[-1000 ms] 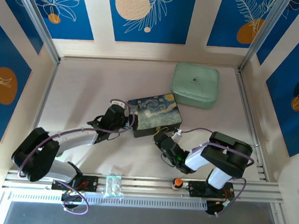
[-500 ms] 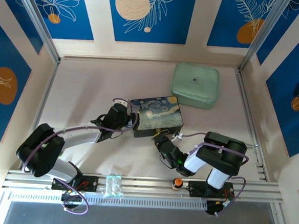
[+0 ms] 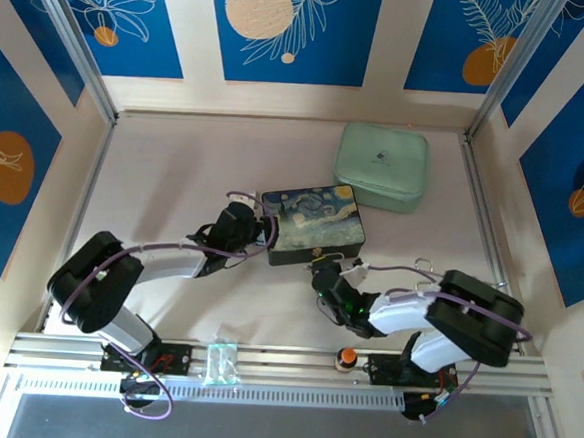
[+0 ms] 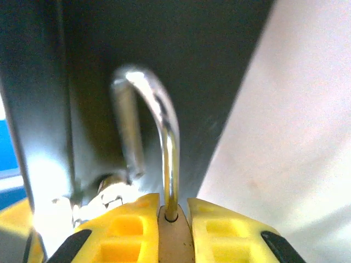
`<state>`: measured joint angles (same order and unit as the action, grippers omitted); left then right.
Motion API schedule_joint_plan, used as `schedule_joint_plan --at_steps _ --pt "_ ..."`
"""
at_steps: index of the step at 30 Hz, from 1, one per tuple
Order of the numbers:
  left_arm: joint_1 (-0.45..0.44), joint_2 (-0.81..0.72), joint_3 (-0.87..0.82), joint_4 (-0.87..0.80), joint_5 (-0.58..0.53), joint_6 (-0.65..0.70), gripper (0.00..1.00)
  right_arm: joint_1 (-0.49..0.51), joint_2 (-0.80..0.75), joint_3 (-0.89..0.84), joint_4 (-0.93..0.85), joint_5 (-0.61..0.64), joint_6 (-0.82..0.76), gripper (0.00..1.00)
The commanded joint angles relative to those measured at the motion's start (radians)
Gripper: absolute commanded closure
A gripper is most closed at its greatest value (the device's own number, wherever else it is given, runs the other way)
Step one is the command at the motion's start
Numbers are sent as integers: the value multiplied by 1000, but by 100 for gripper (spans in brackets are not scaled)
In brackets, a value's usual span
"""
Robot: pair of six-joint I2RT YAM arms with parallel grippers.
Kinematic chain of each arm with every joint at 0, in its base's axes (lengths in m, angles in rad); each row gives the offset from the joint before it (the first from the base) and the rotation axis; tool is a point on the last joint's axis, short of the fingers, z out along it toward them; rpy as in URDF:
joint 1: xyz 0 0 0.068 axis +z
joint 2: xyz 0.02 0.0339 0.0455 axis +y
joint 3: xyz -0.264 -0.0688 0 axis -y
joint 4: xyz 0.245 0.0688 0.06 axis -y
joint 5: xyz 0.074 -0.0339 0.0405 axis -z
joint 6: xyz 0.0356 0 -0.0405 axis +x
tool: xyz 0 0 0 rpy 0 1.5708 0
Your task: Unlock the padlock with the key
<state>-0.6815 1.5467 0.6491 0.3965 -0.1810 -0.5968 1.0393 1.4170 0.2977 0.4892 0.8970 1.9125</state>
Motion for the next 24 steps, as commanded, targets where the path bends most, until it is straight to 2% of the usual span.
schedule_joint_plan --at_steps 1,5,7,9,13,15,19,22,24 --pt "19 100 -65 -251 -90 13 43 -12 -53 -42 -458 189 120 90" --pt "21 114 -47 -242 -70 12 43 -69 -43 -61 -299 69 -88 90" --pt "19 111 -39 -242 -63 10 43 -73 -34 -82 -241 41 -134 92" --pt "19 99 -32 -248 -54 9 43 -115 -60 -106 -144 -63 -303 95" --pt "22 75 -7 -267 -33 20 43 -227 -177 -94 -241 -332 -565 96" --pt "25 70 12 -269 -11 25 42 -320 -221 -107 -261 -500 -662 96" --pt "28 71 50 -270 23 26 39 -569 -259 -131 -293 -930 -834 96" --pt "38 84 86 -287 30 48 38 -664 -292 -44 -531 -1063 -970 95" --pt "53 101 110 -290 47 59 36 -699 -279 1 -599 -1154 -1013 95"
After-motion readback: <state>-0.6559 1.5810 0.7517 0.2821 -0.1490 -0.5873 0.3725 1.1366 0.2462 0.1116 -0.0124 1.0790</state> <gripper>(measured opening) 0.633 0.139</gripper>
